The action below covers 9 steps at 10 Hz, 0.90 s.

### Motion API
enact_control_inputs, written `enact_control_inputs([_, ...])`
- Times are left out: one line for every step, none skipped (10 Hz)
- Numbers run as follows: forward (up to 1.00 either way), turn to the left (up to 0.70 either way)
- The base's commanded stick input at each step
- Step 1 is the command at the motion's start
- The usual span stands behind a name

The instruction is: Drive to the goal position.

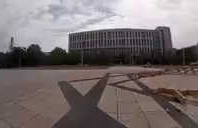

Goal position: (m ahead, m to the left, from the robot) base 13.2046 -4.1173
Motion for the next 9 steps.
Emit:
enact_control_inputs([0.7,-0.07])
enact_control_inputs([0.7,0.0])
enact_control_inputs([0.7,0.0])
enact_control_inputs([0.7,0.0])
enact_control_inputs([0.7,0.0])
enact_control_inputs([0.7,0.0])
enact_control_inputs([0.7,0.0])
enact_control_inputs([0.7,0.0])
enact_control_inputs([0.7,0.0])
